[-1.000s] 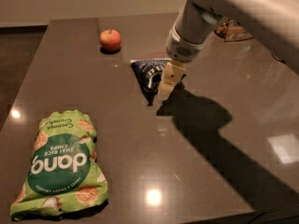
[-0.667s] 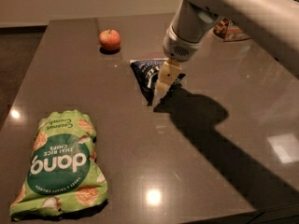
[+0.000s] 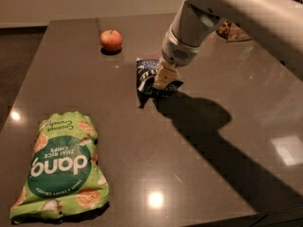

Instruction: Move blue chip bag near green rice chip bag

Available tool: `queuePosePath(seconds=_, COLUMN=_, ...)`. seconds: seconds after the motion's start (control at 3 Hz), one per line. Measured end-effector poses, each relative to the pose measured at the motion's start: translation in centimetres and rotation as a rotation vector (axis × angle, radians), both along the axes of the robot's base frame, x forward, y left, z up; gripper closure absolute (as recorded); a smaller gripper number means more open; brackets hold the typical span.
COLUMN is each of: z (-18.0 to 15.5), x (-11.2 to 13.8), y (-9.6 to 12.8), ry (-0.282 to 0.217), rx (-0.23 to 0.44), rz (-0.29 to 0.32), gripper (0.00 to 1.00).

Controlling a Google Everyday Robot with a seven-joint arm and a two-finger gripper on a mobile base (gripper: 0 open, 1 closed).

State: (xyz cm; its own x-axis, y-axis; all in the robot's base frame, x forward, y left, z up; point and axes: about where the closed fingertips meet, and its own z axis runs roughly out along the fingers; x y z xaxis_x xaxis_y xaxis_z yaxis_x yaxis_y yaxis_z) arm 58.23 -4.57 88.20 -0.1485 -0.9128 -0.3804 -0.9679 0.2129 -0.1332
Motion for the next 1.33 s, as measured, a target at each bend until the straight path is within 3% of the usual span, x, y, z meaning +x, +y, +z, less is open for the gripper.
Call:
queuePosePath(seconds=0.33, z=1.1, x=-2.2, y=0.4, ry=-0.010, rx=0.043, rz=0.030, gripper=0.80)
queuePosePath(seconds=0.67, z=3.0, x=-6.1, y=0.9, ry=-0.029, rx=0.091, rz=0.075, gripper=1.00)
queuePosePath(seconds=1.33, z=5.5, x=-15.7, y=3.2, ry=-0.024, rx=0.194, rz=0.193, gripper=1.00)
